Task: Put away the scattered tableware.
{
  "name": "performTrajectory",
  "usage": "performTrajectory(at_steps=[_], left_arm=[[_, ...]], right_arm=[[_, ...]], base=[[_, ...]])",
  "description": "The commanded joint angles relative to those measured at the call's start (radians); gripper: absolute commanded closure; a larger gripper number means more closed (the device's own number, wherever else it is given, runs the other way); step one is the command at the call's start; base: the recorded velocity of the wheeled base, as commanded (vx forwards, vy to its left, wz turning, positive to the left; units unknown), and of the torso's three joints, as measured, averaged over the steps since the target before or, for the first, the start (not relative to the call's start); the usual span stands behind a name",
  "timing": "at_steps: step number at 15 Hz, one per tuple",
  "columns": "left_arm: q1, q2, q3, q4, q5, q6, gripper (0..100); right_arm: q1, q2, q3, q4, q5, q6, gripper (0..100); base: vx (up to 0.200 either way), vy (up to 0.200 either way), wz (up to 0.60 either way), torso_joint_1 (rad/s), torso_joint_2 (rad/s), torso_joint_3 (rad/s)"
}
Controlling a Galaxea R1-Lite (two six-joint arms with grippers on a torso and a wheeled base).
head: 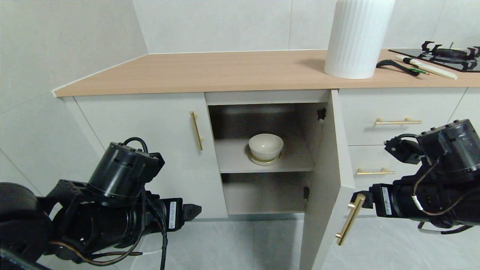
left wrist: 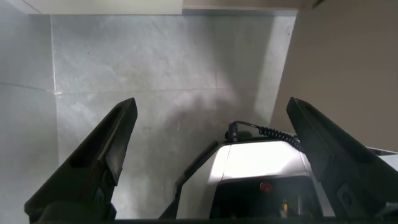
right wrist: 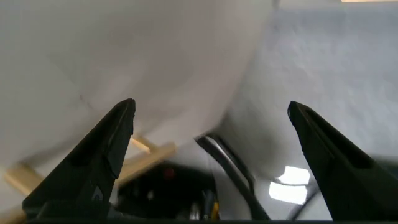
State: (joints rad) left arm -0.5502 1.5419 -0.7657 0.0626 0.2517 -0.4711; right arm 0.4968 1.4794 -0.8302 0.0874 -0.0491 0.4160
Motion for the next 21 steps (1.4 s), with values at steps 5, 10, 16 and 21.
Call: performTrajectory(at_steps=[5,10,16,21], left_arm=[[-0.004,-0.029,-0.001,0.0,0.001,0.0,0],[-0.005,-0.023,-0.001,-0.001,0.001,0.005,0],[-0.008,-0.025,-0.001,-0.003,0.001,0.005,0],[-0.007,-0.022,-0.001,0.0,0.0,0.005,0]], right_arm=[[0.0,0.233,-0.153,-0.091,0.035,-0.017,0],[-0.009,0.354,-0.164,-0.186,0.037,-0.009,0],[-0.007,0.421,-0.152,-0.33,0.035,0.07,0],[-0.004,0.499,-0.15,-0.517,0.031,0.165,0]], base=[[0.0,0.0,0.0,0.0,0.0,0.0],[0.0,0.0,0.0,0.0,0.0,0.0],[0.0,0.0,0.0,0.0,0.0,0.0],[0.04,0.0,0.0,0.0,0.0,0.0]])
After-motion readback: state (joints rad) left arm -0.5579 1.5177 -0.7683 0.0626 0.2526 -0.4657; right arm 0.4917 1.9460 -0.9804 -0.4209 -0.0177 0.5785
